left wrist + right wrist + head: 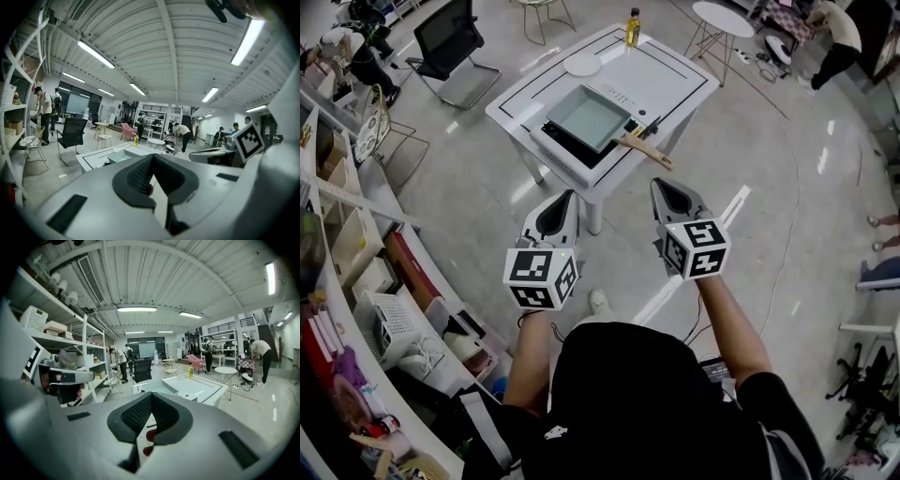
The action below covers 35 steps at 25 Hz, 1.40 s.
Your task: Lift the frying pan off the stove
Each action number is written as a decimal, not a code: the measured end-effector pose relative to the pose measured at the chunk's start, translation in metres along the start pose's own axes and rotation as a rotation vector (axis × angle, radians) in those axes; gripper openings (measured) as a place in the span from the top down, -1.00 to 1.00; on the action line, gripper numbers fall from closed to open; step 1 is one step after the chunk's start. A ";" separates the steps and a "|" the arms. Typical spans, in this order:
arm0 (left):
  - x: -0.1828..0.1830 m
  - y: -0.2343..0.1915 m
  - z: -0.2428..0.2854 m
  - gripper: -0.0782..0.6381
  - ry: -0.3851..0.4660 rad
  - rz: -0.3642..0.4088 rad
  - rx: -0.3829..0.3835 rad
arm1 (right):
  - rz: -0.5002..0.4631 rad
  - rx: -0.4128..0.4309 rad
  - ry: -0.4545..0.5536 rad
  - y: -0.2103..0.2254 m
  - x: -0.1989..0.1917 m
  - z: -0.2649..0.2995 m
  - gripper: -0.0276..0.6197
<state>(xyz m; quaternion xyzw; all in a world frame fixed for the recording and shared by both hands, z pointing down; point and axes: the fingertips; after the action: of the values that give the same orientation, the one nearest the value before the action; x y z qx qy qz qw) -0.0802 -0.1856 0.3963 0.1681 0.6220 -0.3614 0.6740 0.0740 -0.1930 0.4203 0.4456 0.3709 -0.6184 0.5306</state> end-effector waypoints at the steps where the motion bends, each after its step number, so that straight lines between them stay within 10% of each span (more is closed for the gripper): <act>1: 0.001 -0.005 0.002 0.75 0.001 -0.003 -0.004 | 0.001 -0.003 0.000 -0.002 0.002 0.006 0.91; 35: -0.012 -0.055 0.102 0.75 -0.074 -0.034 -0.043 | -0.151 0.059 -0.124 0.032 -0.005 0.109 0.91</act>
<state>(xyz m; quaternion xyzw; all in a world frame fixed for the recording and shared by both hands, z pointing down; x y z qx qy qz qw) -0.0452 -0.2885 0.4376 0.1295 0.6072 -0.3652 0.6937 0.0884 -0.2984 0.4613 0.3925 0.3514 -0.6935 0.4914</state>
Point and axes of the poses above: the fingertips, and each gripper's own axes: z forward along the fingers, y to its right, x out of its top, and after that the axes turned 9 degrees about -x, right-handed
